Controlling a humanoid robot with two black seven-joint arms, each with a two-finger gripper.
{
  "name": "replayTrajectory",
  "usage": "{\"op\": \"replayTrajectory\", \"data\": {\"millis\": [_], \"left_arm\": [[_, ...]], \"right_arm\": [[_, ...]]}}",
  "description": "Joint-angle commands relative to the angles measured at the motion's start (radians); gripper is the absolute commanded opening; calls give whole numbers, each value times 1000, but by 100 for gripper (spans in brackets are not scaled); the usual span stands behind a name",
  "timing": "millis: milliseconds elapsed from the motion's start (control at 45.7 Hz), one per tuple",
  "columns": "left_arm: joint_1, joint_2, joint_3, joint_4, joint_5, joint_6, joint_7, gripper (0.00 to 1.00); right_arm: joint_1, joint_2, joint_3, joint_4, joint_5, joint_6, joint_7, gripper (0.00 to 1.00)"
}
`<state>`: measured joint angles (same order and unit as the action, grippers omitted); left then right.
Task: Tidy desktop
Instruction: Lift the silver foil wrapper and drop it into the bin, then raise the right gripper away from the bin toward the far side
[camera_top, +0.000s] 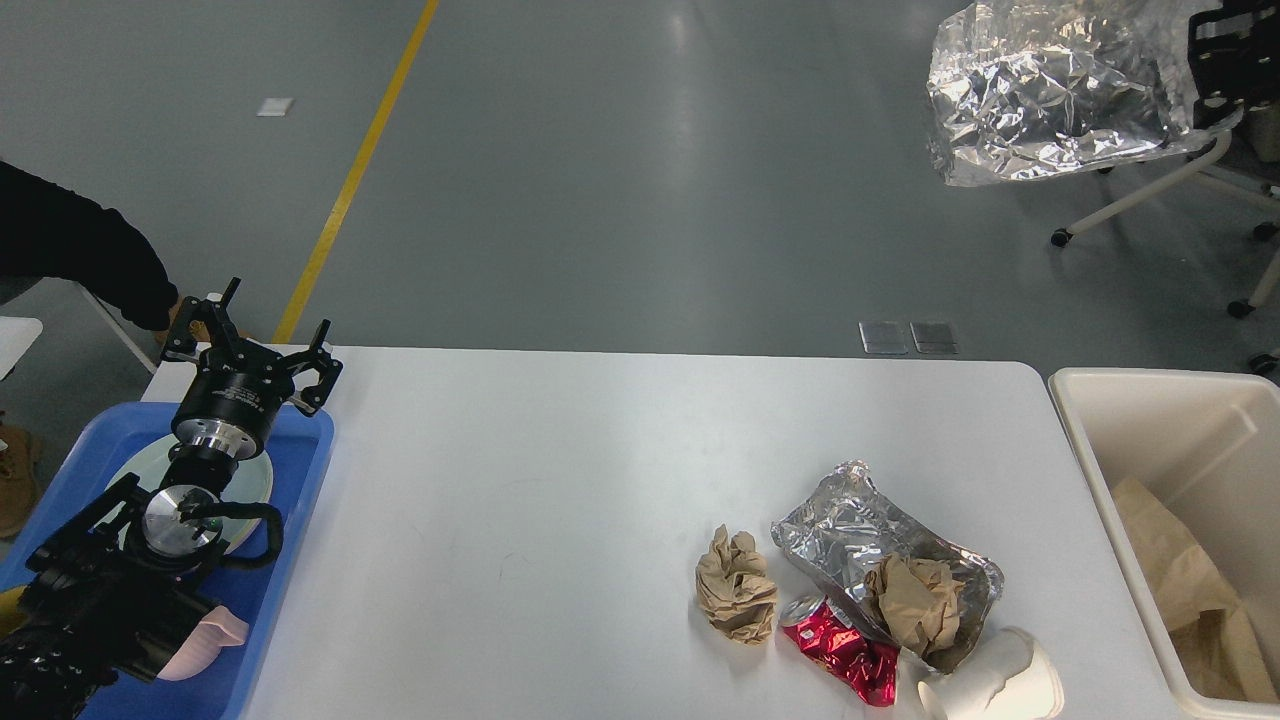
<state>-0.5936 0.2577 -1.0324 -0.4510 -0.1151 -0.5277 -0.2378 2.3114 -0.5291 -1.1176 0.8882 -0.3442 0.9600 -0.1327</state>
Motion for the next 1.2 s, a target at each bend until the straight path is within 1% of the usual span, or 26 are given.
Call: {"op": "replayTrajectory", "data": {"millis": [0,109,153,394,525,700,766,832,897,963,1072,1182], "left_arm": [[0,0,0,0,0,0,0,96],[0,0,0,0,0,0,0,96],[0,0,0,0,0,0,0,96],[0,0,0,0,0,0,0,96],[0,0,0,0,0,0,0,96],[0,0,0,0,0,0,0,96],[0,0,0,0,0,0,0,96],[0,0,0,0,0,0,0,96],[0,0,0,0,0,0,0,96],[0,0,0,0,0,0,0,96],[0,0,0,0,0,0,0,96],[1,0,0,0,0,0,0,96]], "right_arm": [[3,-3,-1,-2,-4,0,-1,0],[-29,-15,-42,-23,-21,0,-5,0],[-70,-46,-71,-47,-32,0,-5,0],[-397,-236,-116,-258,-171,0,-7,0],[-624,-269,-114,-363,-171,-7,-5,0],[-897,-259,-102,-390,-168,-251,-4,0],[-980,-250,-81,-388,-167,-364,-4,0],[-1079,-218,-50,-387,-165,-470,-4,0],[-1184,-187,-15,-390,-165,-547,-5,0],[-1282,-163,13,-394,-167,-607,-5,0],[-1380,-120,28,-422,-167,-678,-5,0],[-1446,-80,42,-469,-167,-704,-4,0]]}}
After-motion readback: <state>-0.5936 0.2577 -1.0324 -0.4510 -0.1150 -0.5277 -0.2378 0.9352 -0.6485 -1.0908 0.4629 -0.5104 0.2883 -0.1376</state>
